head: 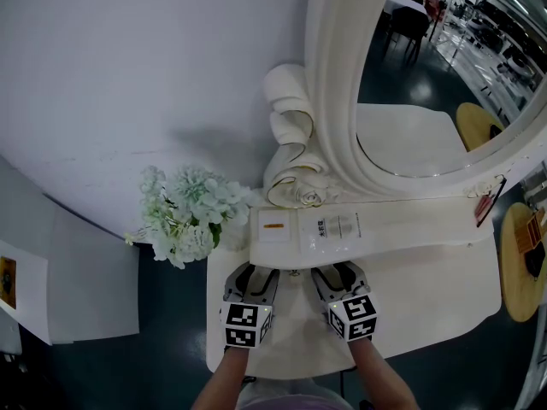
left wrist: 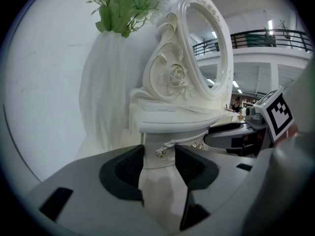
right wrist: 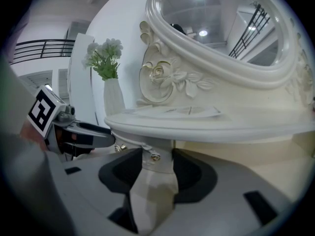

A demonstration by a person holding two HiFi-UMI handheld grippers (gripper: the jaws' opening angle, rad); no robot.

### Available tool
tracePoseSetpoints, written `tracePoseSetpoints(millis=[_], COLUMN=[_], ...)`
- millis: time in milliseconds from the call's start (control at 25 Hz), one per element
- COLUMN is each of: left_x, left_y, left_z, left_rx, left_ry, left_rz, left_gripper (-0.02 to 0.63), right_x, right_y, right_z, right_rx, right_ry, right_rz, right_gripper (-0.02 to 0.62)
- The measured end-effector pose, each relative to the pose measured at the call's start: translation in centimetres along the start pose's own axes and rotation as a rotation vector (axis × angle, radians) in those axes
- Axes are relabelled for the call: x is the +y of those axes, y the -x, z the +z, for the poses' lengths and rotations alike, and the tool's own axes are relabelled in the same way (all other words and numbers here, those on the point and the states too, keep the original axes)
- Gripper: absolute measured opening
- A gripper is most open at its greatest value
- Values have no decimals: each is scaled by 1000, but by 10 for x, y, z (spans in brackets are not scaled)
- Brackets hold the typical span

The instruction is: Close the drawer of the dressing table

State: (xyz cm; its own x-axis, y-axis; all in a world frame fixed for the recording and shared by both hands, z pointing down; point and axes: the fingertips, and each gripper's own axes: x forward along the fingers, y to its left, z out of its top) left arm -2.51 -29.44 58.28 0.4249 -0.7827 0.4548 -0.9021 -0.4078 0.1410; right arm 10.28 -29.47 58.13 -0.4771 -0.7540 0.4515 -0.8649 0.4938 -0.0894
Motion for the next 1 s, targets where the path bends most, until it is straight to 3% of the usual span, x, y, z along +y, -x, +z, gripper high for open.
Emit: tracePoseSetpoints(millis=[520, 1000], left_x=[3, -2], left_y=[-4, 28], left_z=[0, 13], left_rx=[-14, -77], left_ry=[33, 57], left_rz=[9, 23], left_gripper=[204, 215], right_x=[-4, 8], right_y=[-2, 39], right_z=[1, 13], right_rx=[-12, -77], right_ry=[-26, -88], right_rz=[-14, -26], right_gripper=[201, 179])
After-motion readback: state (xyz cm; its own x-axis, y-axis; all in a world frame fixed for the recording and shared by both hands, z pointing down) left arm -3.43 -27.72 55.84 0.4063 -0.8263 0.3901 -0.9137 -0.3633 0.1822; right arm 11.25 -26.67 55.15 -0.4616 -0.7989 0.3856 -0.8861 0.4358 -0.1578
